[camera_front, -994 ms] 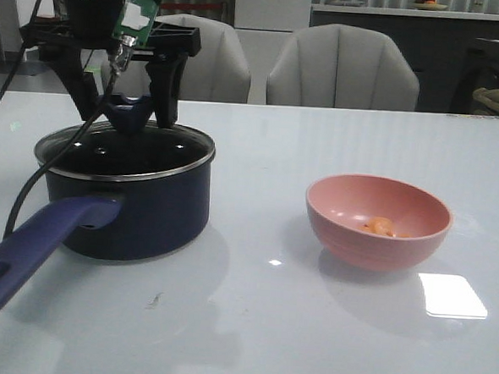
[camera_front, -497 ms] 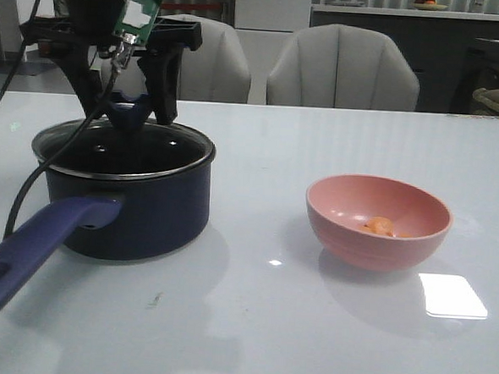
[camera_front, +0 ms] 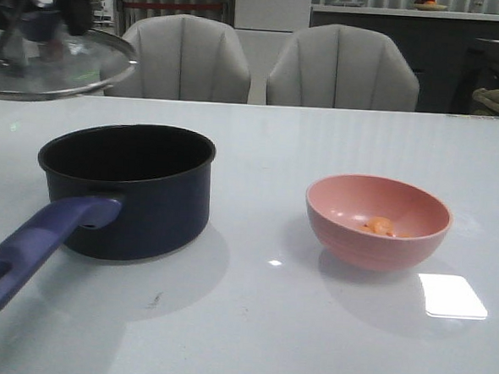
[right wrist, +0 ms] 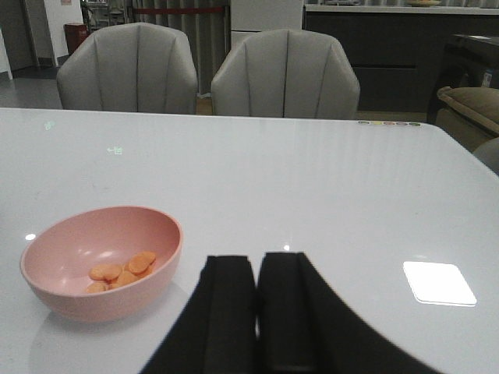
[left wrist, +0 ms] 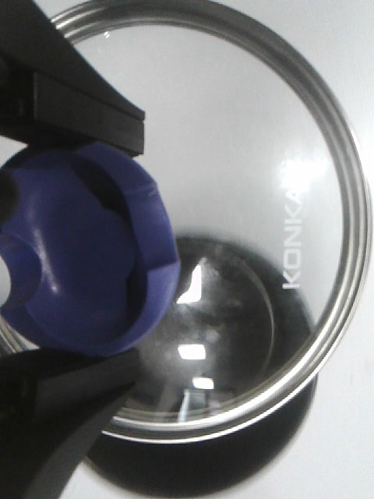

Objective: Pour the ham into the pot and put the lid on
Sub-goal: 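Lift the glass lid off the saucepan with the left gripper and set it aside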

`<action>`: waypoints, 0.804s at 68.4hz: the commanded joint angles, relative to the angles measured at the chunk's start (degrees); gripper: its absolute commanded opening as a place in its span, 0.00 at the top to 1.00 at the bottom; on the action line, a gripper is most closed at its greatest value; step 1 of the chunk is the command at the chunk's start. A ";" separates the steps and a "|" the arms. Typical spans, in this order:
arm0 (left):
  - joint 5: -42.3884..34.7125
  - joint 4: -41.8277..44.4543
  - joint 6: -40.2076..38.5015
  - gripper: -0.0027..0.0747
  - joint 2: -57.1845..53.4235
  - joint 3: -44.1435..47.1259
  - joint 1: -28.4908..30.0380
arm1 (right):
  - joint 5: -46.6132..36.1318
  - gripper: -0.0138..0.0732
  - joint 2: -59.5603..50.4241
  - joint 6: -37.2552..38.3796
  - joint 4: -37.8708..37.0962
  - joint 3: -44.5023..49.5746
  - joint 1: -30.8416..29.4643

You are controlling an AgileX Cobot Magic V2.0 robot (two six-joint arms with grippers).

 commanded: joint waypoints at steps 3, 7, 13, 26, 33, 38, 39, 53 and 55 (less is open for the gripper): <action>-3.87 -1.99 2.87 0.61 -6.61 3.59 7.23 | -4.59 0.66 -1.19 -0.32 -0.90 -0.24 -0.32; -5.10 -3.56 4.84 0.61 -7.88 6.60 10.82 | -4.59 0.66 -1.19 -0.32 -0.90 -0.24 -0.32; -7.74 -6.06 7.28 0.61 -8.88 11.30 16.16 | -4.59 0.66 -1.19 -0.32 -0.90 -0.24 -0.32; -17.00 -14.65 10.70 0.61 -9.00 21.83 23.30 | -4.59 0.66 -1.19 -0.32 -0.90 -0.24 -0.32; -21.88 -14.55 11.01 0.61 -8.65 26.79 23.33 | -4.59 0.66 -1.19 -0.32 -0.90 -0.24 -0.32; -23.90 -14.55 11.04 0.61 -7.78 28.73 23.33 | -4.59 0.66 -1.19 -0.32 -0.90 -0.24 -0.32; -24.20 -14.55 11.14 0.61 -7.19 29.37 23.33 | -4.59 0.66 -1.19 -0.32 -0.90 -0.24 -0.32; -24.21 -12.44 11.14 0.60 -1.70 29.85 23.33 | -4.59 0.66 -1.19 -0.32 -0.90 -0.24 -0.32; -24.21 -12.38 11.14 0.60 -1.07 29.85 23.33 | -4.59 0.66 -1.19 -0.32 -0.90 -0.24 -0.32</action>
